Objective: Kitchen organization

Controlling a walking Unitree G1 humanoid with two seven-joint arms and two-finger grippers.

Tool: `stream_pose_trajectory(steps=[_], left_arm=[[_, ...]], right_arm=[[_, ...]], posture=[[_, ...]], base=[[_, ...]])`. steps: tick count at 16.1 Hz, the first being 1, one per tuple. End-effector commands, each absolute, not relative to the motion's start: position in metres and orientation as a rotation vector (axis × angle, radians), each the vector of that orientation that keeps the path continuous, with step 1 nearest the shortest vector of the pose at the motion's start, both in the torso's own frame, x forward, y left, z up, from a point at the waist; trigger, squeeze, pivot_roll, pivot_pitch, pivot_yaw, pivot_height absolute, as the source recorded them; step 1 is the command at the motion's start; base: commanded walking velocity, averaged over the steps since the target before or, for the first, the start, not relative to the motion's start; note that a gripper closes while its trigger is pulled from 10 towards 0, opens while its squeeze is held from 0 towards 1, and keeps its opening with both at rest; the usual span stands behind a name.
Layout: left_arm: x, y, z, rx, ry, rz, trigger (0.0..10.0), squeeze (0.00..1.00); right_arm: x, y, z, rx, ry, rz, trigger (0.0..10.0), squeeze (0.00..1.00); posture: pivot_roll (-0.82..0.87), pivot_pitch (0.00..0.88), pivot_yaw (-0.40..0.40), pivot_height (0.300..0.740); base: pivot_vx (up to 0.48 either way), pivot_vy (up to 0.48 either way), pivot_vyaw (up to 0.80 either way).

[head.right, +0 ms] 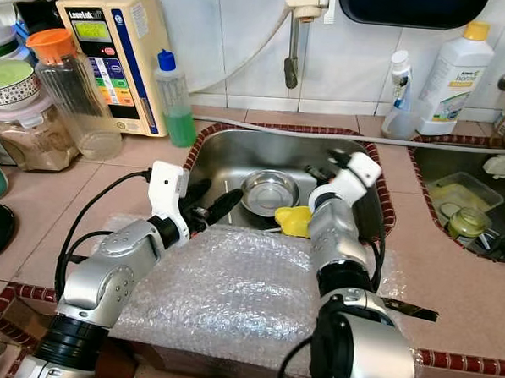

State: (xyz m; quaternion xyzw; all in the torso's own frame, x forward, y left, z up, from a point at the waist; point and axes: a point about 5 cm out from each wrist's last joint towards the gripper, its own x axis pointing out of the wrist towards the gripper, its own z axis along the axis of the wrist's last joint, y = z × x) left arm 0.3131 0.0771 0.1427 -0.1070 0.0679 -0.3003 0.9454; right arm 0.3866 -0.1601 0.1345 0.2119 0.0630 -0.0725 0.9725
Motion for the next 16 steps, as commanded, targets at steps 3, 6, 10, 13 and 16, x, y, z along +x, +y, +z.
stream_pose_trajectory(steps=[3,6,10,13,16], left_arm=[[0.321,0.079,0.162,-0.224,0.027,-0.560,10.0,1.00],[0.326,0.083,0.167,-0.208,-0.002,-0.515,10.0,1.00],[0.319,0.084,0.172,-0.159,-0.021,-0.531,10.0,1.00],[0.310,0.086,0.171,-0.121,-0.040,-0.529,10.0,1.00],[0.301,0.097,0.173,-0.068,-0.114,-0.401,10.0,1.00]], right_arm=[[0.382,-0.158,0.148,0.081,-0.005,-0.035,4.3,0.00],[0.376,-0.165,0.147,0.014,-0.020,-0.018,9.5,0.00],[0.354,-0.178,0.150,-0.067,-0.068,-0.003,10.0,0.00],[0.335,-0.185,0.159,-0.107,-0.122,0.000,10.0,0.00],[0.303,-0.178,0.170,-0.113,-0.178,0.019,10.0,0.00]], posture=[[0.09,0.000,0.111,0.740],[0.07,0.000,0.109,0.740],[0.05,0.000,0.108,0.740],[0.03,0.000,0.117,0.740],[0.01,0.000,0.128,0.740]], base=[[0.000,0.000,0.00],[0.000,0.000,0.00],[0.000,0.000,0.00],[0.000,0.000,0.00],[0.000,0.000,0.00]])
